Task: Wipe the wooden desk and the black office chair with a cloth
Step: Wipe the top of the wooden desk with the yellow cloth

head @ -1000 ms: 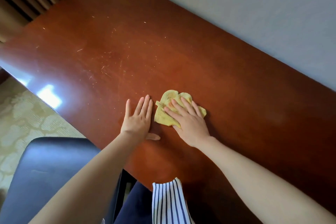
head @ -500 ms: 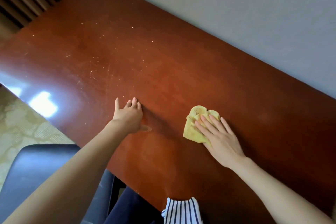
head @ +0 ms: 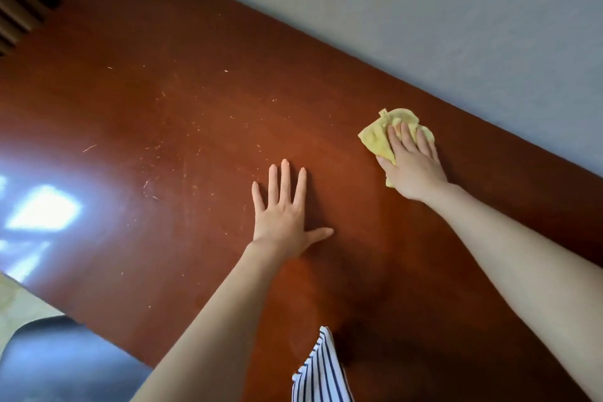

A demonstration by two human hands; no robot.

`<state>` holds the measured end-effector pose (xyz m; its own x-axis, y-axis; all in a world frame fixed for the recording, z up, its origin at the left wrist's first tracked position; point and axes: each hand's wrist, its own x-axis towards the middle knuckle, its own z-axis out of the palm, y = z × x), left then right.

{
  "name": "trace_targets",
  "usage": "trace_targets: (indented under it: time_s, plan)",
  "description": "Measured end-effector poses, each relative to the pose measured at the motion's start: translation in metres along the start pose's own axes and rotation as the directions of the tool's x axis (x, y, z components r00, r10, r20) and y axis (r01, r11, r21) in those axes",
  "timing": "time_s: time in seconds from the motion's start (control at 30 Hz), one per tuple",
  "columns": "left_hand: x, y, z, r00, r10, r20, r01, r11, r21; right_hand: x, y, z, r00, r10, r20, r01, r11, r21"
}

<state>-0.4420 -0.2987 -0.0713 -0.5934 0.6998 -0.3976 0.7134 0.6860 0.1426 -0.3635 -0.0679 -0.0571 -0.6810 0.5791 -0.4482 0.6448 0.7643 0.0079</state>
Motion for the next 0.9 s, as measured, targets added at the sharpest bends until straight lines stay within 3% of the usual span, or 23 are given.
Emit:
trace_targets:
  time_s: [0.13,0.27,0.43,0.6,0.8,0.9]
  plan:
    - [0.003,-0.003,0.022,0.987,-0.047,-0.154,0.037,0.997,-0.063,0.057,-0.029,-0.014,0.997,0.066,-0.034,-0.063,0.993,0.101]
    - [0.003,0.000,0.027,0.963,-0.083,-0.255,0.049,0.989,-0.140,0.089,-0.055,-0.021,0.986,0.033,-0.161,-0.009,0.989,0.147]
    - [0.006,0.001,0.026,0.950,-0.109,-0.291,0.058,0.982,-0.181,0.084,-0.076,-0.007,0.923,-0.155,-0.353,0.219,0.964,0.151]
    - [0.007,0.002,0.027,0.948,-0.119,-0.294,0.069,0.983,-0.172,0.047,-0.080,0.012,0.805,-0.377,-0.457,0.480,0.868,0.130]
    - [0.008,0.001,0.025,0.951,-0.116,-0.288,0.079,0.988,-0.136,0.012,-0.046,0.028,0.671,-0.630,-0.391,0.715,0.689,0.115]
    - [0.007,0.000,0.025,0.951,-0.126,-0.281,0.090,0.987,-0.136,-0.001,-0.019,0.032,0.644,-0.685,-0.340,0.754,0.643,0.132]
